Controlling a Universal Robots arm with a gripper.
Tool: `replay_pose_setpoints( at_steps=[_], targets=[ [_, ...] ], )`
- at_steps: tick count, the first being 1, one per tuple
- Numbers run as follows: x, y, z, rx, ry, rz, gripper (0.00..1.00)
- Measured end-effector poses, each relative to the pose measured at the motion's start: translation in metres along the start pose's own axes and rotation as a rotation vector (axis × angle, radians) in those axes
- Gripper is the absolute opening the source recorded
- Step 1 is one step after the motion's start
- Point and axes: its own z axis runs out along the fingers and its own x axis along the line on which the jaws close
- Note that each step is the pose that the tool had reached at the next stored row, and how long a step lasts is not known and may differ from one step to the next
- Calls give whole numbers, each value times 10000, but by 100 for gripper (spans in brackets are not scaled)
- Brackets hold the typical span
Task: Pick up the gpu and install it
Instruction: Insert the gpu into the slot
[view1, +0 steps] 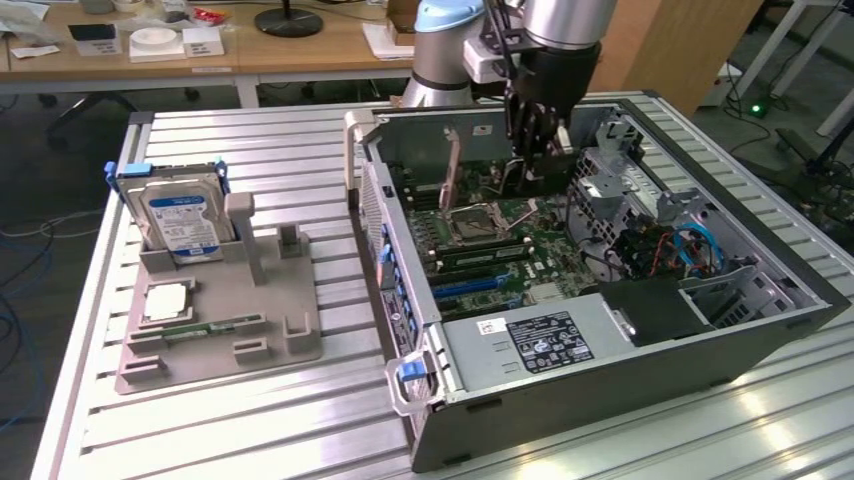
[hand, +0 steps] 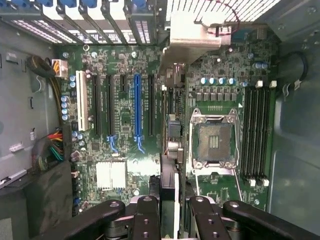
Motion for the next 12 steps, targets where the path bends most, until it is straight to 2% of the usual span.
replay_pose_setpoints(
  at_steps=[1,9,12],
  targets=[
    [0,5,8,31,-4,0,27],
    [133,14,48,32,-3,-1,27],
    [144,67,64,32,-3,0,27]
  ],
)
